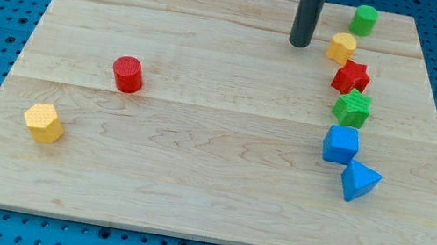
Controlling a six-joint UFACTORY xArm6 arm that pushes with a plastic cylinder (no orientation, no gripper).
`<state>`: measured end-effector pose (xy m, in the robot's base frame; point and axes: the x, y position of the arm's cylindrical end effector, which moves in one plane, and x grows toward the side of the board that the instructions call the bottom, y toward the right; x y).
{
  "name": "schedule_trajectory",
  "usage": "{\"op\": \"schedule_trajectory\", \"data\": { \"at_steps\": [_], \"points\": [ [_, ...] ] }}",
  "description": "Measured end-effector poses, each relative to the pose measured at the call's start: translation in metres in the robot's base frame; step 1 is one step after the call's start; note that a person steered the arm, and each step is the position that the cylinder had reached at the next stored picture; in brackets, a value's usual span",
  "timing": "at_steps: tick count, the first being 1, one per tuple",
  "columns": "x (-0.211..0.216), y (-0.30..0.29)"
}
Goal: Nudge the red star right a bit
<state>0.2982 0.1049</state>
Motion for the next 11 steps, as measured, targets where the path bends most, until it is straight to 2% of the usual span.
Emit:
{"op": "schedule_trajectory", "data": {
  "at_steps": [1, 2, 3, 4, 5, 6, 7, 9, 10, 11],
  "points": [
    [0.0, 0.038],
    [0.0, 0.048],
    [0.0, 0.046],
    [0.021, -0.002],
    [0.071, -0.006],
    [0.078, 0.013],
    [0.074, 0.004],
    [0.072, 0.05],
    [0.072, 0.055],
    [0.093, 0.029]
  ]
}}
